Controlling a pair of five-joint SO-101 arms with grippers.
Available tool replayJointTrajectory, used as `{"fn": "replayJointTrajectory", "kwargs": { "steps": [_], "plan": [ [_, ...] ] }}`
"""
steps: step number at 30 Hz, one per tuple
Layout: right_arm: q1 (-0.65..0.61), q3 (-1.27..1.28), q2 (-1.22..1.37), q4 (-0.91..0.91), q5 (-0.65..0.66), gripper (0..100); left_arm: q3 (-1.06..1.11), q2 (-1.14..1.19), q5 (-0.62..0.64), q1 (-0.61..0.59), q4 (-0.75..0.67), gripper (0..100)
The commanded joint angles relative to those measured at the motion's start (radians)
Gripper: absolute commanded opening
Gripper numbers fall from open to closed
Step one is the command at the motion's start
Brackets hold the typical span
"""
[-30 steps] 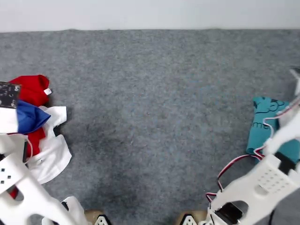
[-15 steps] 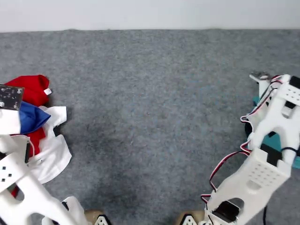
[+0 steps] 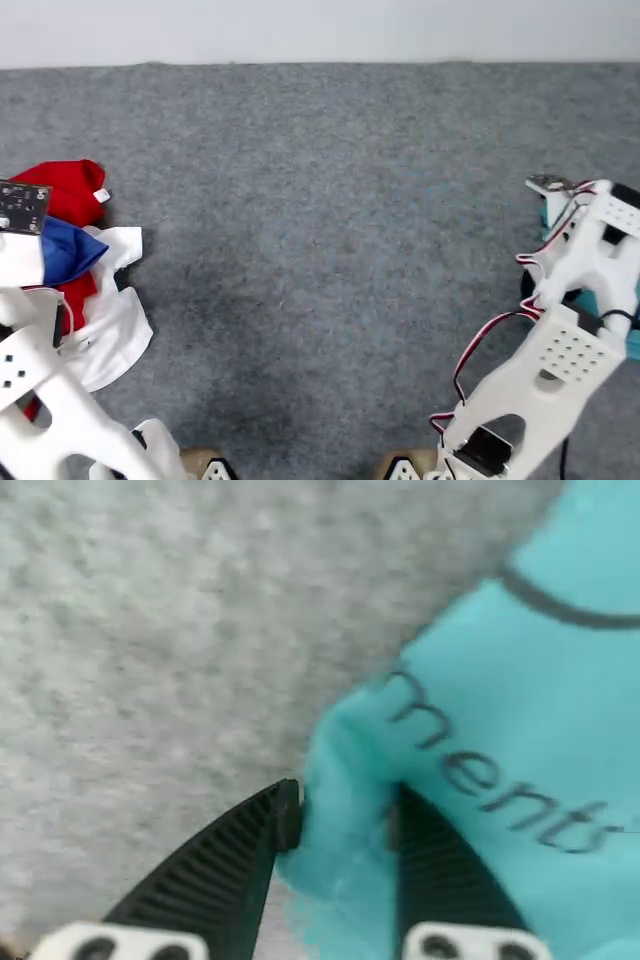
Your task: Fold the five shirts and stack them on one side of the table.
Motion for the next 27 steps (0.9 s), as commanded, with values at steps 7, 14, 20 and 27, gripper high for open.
{"fn": "replayJointTrajectory", "kwargs": {
  "steps": [7,14,20,27],
  "plan": [
    [0.024,-0.046,-0.001,0.018,0.035,3.8,-0.008,-0.025,-0.005,0.008,-0.014,2],
    [0.091,-0.264,0.001,0.226,0.207,1.0,-0.013,-0.026,-0.005,0.003,-0.011,2],
    [0.170,-0.278,0.007,0.232,0.327,1.0,-0.013,-0.026,-0.005,0.006,-0.011,2],
    [0.179,-0.199,-0.001,0.234,0.330,1.1,-0.013,-0.026,-0.005,0.006,-0.012,2]
  ]
}}
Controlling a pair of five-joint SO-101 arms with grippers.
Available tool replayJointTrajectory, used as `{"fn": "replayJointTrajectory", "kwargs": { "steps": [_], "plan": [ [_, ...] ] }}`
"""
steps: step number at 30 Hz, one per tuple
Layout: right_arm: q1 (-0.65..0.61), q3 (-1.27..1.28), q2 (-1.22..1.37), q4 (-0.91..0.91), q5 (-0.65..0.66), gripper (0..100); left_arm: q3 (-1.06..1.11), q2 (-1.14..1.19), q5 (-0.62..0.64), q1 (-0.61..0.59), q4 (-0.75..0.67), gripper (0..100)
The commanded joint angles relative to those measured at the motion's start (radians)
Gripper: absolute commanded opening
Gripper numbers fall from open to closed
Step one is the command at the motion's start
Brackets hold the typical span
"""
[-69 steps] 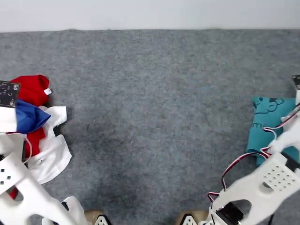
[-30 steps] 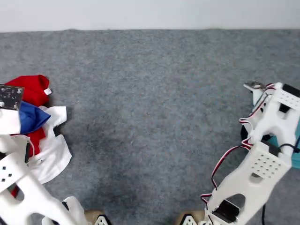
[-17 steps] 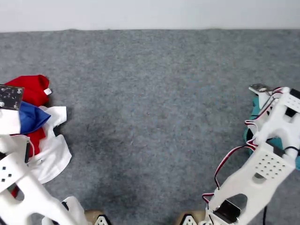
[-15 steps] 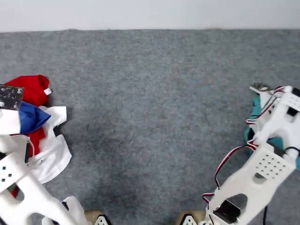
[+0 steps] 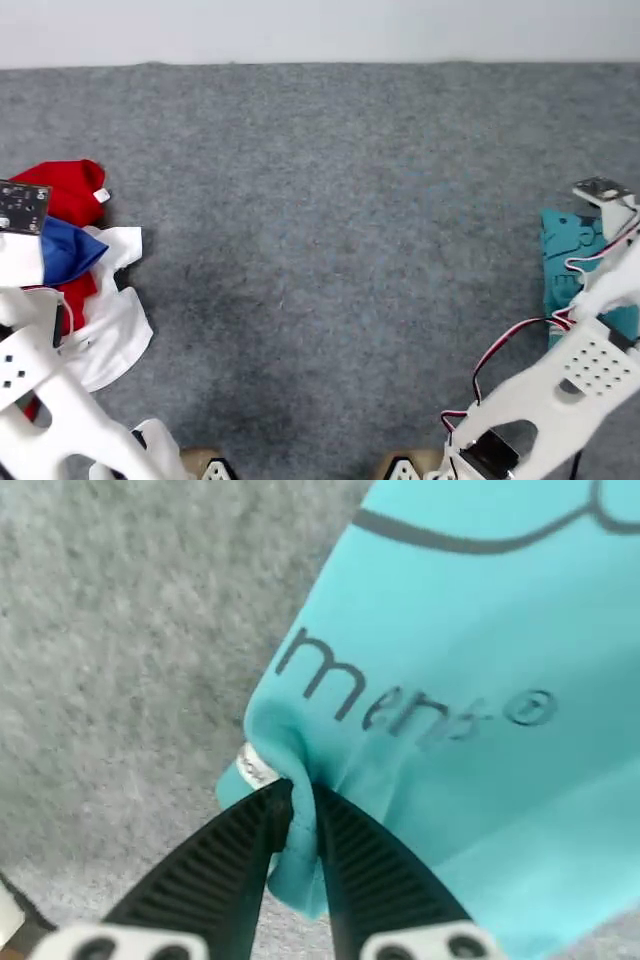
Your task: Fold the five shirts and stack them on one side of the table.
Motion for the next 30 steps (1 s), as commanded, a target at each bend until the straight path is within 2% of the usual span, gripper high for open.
{"fn": "replayJointTrajectory", "kwargs": {
  "steps": [1,7,13,19,23,28,30],
  "plan": [
    [0.013,0.025,-0.018,0.045,0.011,1.1,-0.013,-0.026,-0.005,0.006,-0.011,2],
    [-0.012,0.160,-0.120,0.044,0.011,7.6,-0.008,-0.025,-0.005,0.008,-0.015,2],
    [-0.036,0.226,-0.189,0.044,0.011,9.4,-0.008,-0.020,-0.005,0.008,-0.017,2],
    [-0.025,0.226,-0.223,0.044,0.005,24.0,-0.008,-0.020,-0.005,0.008,-0.017,2],
    [-0.025,0.229,-0.278,0.044,0.005,19.0,-0.007,-0.018,-0.005,0.008,-0.018,2],
    [-0.054,0.230,-0.305,0.044,0.005,0.1,-0.007,-0.018,-0.005,0.009,-0.018,2],
    [-0.058,0.230,-0.300,0.044,0.005,2.5,-0.007,-0.018,-0.005,0.009,-0.018,2]
  ]
}}
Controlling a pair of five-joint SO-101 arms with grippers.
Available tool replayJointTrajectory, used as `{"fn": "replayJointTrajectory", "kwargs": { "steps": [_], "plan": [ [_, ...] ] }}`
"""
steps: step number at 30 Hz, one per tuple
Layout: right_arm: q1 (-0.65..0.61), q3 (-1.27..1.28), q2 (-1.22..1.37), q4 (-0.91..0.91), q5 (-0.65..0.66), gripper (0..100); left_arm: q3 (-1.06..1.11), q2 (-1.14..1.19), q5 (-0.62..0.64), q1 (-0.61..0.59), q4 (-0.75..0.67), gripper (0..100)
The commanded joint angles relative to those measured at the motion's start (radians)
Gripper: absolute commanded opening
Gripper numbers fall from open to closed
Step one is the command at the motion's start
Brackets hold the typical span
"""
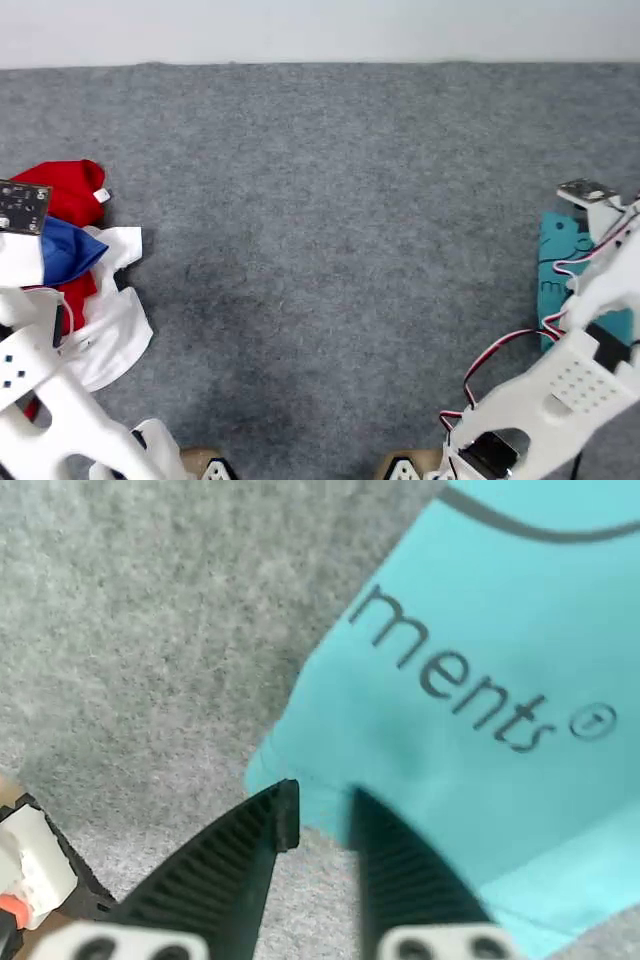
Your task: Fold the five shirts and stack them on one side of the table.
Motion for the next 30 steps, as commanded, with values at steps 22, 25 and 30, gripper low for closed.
{"fn": "replayJointTrajectory", "kwargs": {
  "steps": [22,25,30],
  "plan": [
    [-0.088,0.060,-0.203,0.042,-0.158,0.9,-0.012,-0.018,0.000,0.009,-0.018,2],
    [-0.136,0.144,-0.317,0.042,-0.249,0.9,0.008,-0.017,0.012,0.009,-0.018,3],
    [-0.254,0.382,-0.495,0.042,-0.371,0.9,0.105,-0.017,0.026,0.009,-0.028,14]
  ]
}}
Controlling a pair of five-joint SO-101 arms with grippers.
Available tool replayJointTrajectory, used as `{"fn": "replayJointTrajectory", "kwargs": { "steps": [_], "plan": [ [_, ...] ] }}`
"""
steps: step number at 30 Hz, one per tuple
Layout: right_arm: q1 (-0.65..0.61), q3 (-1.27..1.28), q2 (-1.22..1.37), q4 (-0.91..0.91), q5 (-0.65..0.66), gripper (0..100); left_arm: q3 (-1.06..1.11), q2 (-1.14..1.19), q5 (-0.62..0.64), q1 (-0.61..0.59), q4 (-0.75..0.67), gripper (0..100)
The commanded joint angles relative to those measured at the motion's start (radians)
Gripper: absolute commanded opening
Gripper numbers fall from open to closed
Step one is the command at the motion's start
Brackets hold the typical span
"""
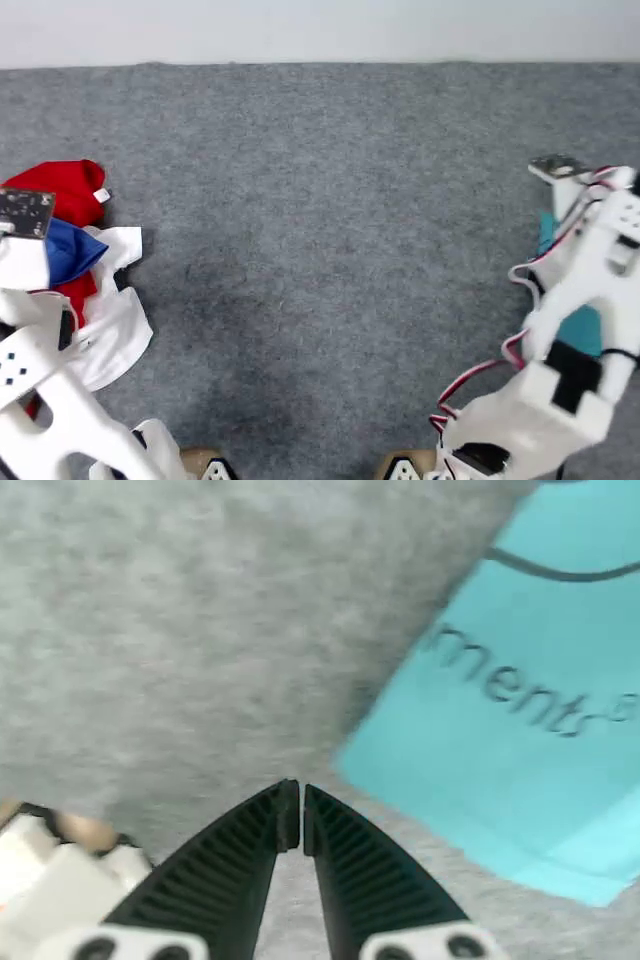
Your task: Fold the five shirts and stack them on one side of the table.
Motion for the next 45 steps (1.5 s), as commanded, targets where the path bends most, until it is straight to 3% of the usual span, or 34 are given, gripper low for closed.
{"fn": "replayJointTrajectory", "kwargs": {
  "steps": [1,7,17,21,29,34,37,41,45],
  "plan": [
    [-0.090,0.152,-0.171,0.042,-0.084,0.9,0.059,-0.017,0.011,0.009,-0.054,16],
    [-0.217,0.384,-0.340,0.041,-0.204,0.9,0.056,0.064,0.012,-0.026,-0.150,19],
    [-0.280,0.442,-0.420,0.041,-0.290,0.9,-0.456,0.480,0.058,-0.074,-0.044,19],
    [-0.280,0.443,-0.420,0.041,-0.301,0.9,-0.582,0.621,0.061,-0.077,-0.044,25],
    [-0.278,0.443,-0.420,0.041,-0.301,0.9,-0.651,0.812,0.044,-0.054,-0.055,27],
    [-0.278,0.443,-0.420,0.041,-0.301,0.9,-0.653,0.893,0.106,-0.048,-0.150,26],
    [-0.278,0.443,-0.420,0.042,-0.301,0.9,-0.653,0.891,0.137,-0.035,-0.219,20],
    [-0.278,0.443,-0.420,0.042,-0.301,0.9,-0.673,0.888,0.135,0.014,-0.244,1],
    [-0.277,0.443,-0.420,0.042,-0.301,0.9,-0.800,0.887,0.143,0.038,-0.163,1]
  ]
}}
